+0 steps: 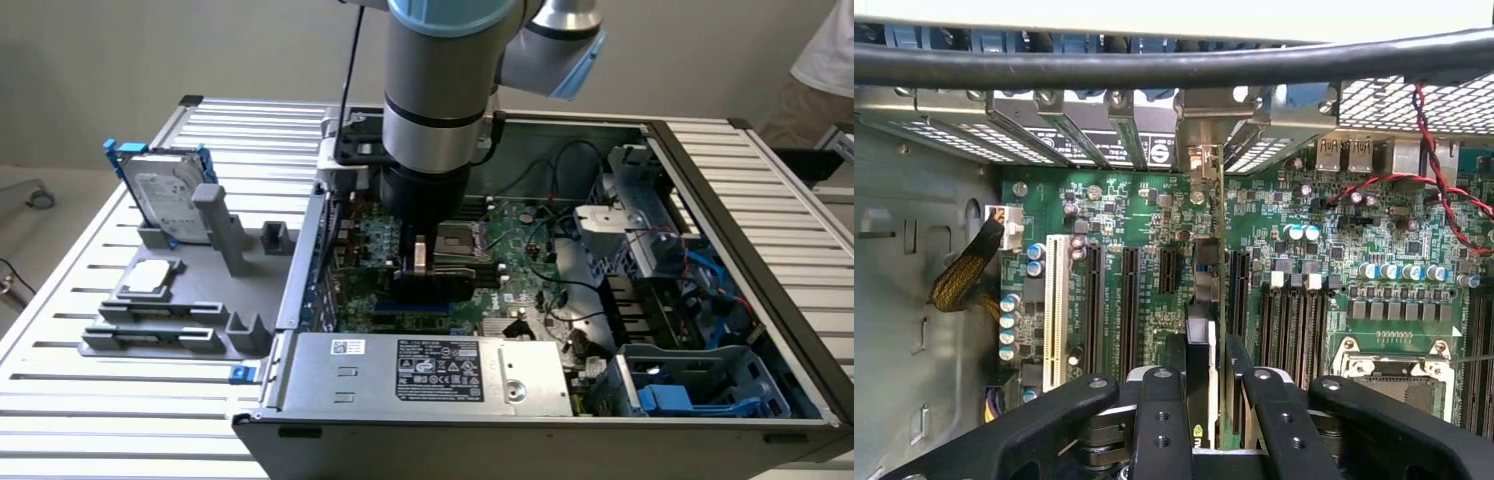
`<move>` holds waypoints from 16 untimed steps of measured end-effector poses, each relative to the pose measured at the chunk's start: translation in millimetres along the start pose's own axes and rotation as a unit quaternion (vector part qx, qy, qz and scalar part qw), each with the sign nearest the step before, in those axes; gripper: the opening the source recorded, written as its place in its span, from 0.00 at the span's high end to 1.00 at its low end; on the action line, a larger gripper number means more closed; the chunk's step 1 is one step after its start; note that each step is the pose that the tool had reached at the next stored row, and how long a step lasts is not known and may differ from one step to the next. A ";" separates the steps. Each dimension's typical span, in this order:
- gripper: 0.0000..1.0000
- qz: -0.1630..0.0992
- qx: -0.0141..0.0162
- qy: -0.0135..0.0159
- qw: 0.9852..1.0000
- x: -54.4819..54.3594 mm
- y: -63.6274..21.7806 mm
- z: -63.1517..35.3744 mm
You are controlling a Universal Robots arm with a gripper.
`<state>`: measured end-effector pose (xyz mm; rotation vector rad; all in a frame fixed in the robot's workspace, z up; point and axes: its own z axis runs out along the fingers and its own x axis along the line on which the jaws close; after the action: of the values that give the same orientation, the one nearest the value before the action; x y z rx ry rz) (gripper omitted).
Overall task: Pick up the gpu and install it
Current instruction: 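Insert the gpu into the slot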
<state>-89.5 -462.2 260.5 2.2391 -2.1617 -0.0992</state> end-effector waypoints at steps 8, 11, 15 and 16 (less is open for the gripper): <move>0.74 0.000 0.000 0.004 1.000 0.4 0.8 0.6; 0.74 0.000 0.000 0.005 1.000 0.4 1.3 1.8; 0.74 0.000 0.000 0.005 1.000 0.5 1.4 3.0; 0.74 0.000 0.000 0.005 1.000 0.5 1.4 3.3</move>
<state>-91.1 -462.6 257.2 2.2330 -2.1569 -0.0882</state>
